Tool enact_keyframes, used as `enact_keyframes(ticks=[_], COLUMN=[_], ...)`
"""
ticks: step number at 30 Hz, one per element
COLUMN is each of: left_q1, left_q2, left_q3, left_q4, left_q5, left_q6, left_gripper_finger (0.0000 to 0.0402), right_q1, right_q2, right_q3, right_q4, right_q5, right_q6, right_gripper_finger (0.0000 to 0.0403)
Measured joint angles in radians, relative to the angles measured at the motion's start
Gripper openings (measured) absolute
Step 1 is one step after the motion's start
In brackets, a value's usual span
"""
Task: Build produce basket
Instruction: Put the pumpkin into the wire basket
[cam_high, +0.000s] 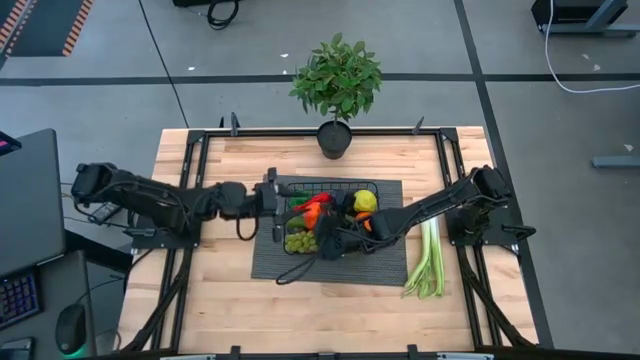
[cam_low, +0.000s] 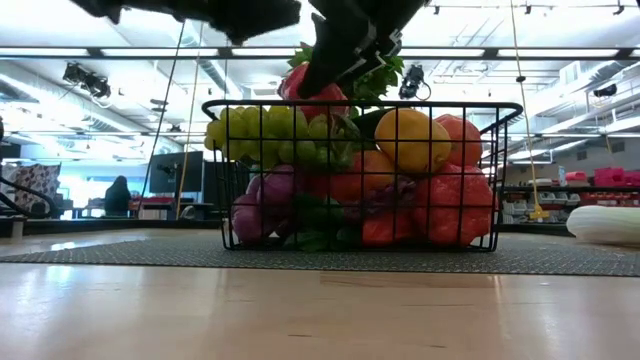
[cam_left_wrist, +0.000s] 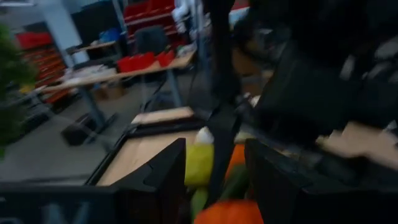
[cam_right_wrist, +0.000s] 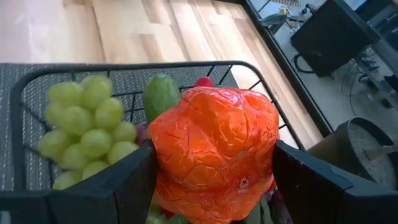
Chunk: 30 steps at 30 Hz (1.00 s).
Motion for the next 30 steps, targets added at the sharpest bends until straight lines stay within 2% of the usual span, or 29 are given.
enact_keyframes(ticks=[3,6,8,11,15,24,30], left_q1=[0.042,0.087,0.104,0.115,0.120,0.096,0.097], left_q2=[0.002,0.002,0.002,0.003,0.004,0.137,0.232], left_q3=[0.045,0.075,0.075,0.073,0.073,0.072,0.075], left_q4=[-0.009,-0.059,-0.128,-0.237,-0.286,-0.214,-0.147], left_q5=[0.114,0.227,0.267,0.273,0.277,0.279,0.279], left_q6=[0.000,-0.077,-0.126,-0.154,-0.202,-0.223,-0.232], left_gripper_finger=[0.0172,0.0172,0.0172,0.0172,0.0172,0.0172,0.0172], right_q1=[-0.006,-0.009,-0.009,-0.009,-0.009,-0.007,-0.004], right_q2=[0.000,0.000,0.000,0.000,0.000,0.000,0.002], right_q3=[0.000,0.000,0.000,0.000,0.000,0.000,-0.001], right_q4=[0.007,0.009,0.009,0.015,0.017,0.028,0.020], right_q5=[0.012,0.012,0.012,0.011,-0.034,-0.071,-0.081], right_q6=[-0.001,0.005,0.008,0.008,0.007,0.012,0.014], right_gripper_finger=[0.0294,0.0294,0.0294,0.0294,0.0298,0.0331,0.0337])
